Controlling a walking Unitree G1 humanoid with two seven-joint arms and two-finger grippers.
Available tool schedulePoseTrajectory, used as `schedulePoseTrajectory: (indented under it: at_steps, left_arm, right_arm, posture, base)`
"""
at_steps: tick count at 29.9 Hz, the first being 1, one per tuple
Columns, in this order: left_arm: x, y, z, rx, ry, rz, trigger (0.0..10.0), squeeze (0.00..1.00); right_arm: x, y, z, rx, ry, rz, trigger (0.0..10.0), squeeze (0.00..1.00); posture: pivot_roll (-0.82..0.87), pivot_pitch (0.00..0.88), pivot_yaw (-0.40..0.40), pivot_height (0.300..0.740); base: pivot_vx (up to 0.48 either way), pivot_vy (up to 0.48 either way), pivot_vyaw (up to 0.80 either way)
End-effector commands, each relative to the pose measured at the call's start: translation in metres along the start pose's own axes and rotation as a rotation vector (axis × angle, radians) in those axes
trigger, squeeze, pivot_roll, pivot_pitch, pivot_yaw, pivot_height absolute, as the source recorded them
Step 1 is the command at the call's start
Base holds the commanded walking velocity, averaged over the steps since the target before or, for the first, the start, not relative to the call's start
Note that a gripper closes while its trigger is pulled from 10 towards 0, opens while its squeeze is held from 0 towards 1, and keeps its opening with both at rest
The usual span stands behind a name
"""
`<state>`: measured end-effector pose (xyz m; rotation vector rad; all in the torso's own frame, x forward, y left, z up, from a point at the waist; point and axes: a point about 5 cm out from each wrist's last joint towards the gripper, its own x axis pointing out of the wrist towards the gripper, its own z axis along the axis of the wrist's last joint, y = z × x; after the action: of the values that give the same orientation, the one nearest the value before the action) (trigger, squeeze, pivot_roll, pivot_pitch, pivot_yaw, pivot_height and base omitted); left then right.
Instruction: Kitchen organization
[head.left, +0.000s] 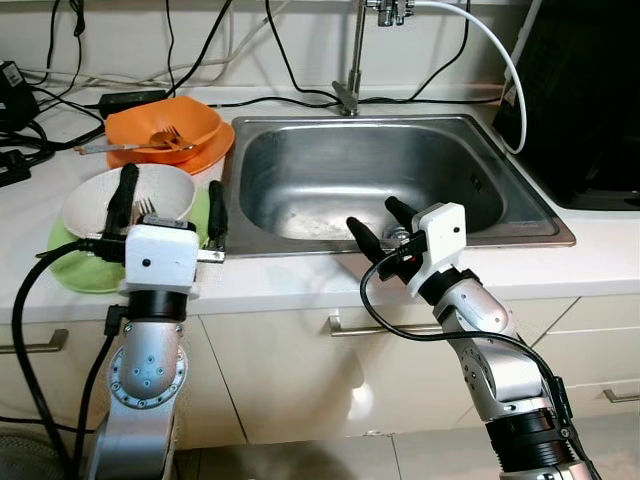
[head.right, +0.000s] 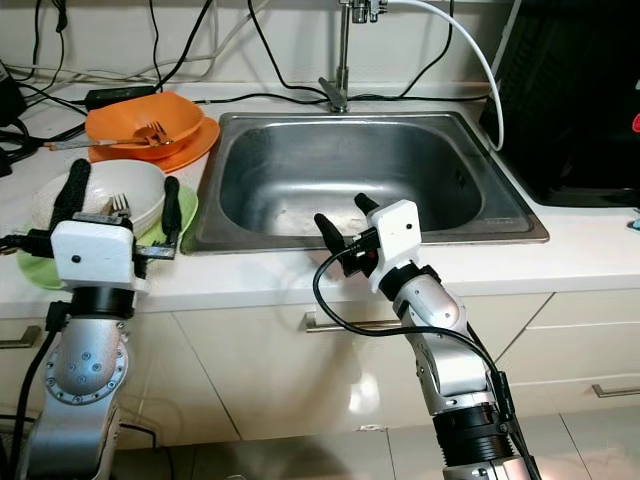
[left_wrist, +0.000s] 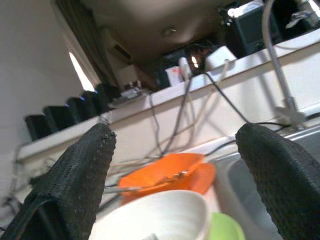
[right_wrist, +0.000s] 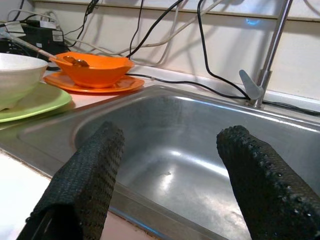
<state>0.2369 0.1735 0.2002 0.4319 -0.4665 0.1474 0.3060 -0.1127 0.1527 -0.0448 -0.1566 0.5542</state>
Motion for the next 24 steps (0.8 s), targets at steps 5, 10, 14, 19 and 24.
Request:
schedulePoseTrajectory:
  at_steps: [5, 10, 14, 19, 24]
  left_arm:
    - [-0.0025, 0.0037, 0.0059, 0.025, -0.023, 0.028, 10.0, 0.00]
    - [-0.0022, 0.0016, 0.0054, 0.023, -0.022, 0.027, 10.0, 0.00]
    - [-0.0009, 0.0008, 0.0058, 0.019, -0.024, 0.025, 10.0, 0.00]
    - [-0.0001, 0.0003, 0.0065, 0.018, -0.028, 0.023, 10.0, 0.00]
    - [0.0002, 0.0001, 0.0064, 0.019, -0.028, 0.021, 10.0, 0.00]
  right_arm:
    - [-0.0009, 0.0020, 0.0026, -0.001, -0.004, 0.026, 10.0, 0.00]
    - [0.0001, 0.0012, 0.0048, -0.016, -0.013, 0.025, 10.0, 0.00]
    - [0.0002, -0.0001, 0.0052, -0.021, -0.015, 0.022, 10.0, 0.00]
    - [0.0000, -0.0008, 0.0052, -0.024, -0.016, 0.019, 10.0, 0.00]
    - [0.0000, -0.0002, 0.0048, -0.025, -0.017, 0.018, 10.0, 0.00]
  posture:
    - [-0.01, 0.014, 0.007, 0.740]
    - [-0.01, 0.012, 0.006, 0.740]
    - [-0.01, 0.011, 0.006, 0.740]
    - [-0.01, 0.010, 0.006, 0.740]
    - [-0.01, 0.008, 0.005, 0.740]
  base:
    - [0.000, 0.000, 0.00]
    - [0.000, 0.000, 0.18]
    - [0.000, 0.000, 0.73]
    - [0.000, 0.000, 0.75]
    - [0.000, 0.000, 0.74]
